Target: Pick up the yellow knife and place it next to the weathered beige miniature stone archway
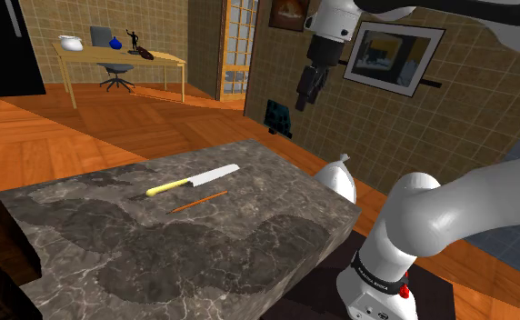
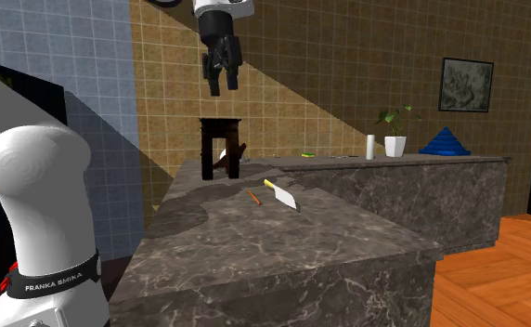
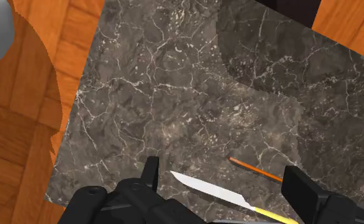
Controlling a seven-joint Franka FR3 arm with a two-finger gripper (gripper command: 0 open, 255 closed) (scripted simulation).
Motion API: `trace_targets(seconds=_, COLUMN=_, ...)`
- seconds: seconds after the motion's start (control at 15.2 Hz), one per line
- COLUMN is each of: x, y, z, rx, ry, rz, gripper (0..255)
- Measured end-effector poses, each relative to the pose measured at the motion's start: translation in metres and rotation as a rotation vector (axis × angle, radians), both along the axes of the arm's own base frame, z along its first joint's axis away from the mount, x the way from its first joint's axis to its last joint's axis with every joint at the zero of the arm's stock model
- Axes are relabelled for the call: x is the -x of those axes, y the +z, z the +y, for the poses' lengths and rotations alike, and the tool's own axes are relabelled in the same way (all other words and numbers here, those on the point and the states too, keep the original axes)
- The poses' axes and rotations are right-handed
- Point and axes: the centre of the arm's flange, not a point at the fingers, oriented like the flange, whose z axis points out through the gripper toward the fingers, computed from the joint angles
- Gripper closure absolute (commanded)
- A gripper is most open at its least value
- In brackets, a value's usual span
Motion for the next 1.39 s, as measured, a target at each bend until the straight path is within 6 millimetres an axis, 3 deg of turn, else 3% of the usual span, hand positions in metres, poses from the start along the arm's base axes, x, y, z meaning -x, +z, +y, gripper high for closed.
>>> trace_targets(seconds=0.13, x=-0.005, y=-0.004, z=0.000, rx=0.001, ry=0.019, rz=0.002, gripper=0)
trace_targets(seconds=0.26, x=-0.023, y=-0.014, z=0.000, rx=0.004, ry=0.083, rz=0.008, gripper=0)
trace_targets(seconds=0.59, x=-0.074, y=-0.057, z=0.004, rx=0.015, ry=0.283, rz=0.027, gripper=0)
trace_targets(seconds=1.39, x=-0.187, y=-0.160, z=0.057, rx=0.042, ry=0.776, rz=0.069, gripper=0)
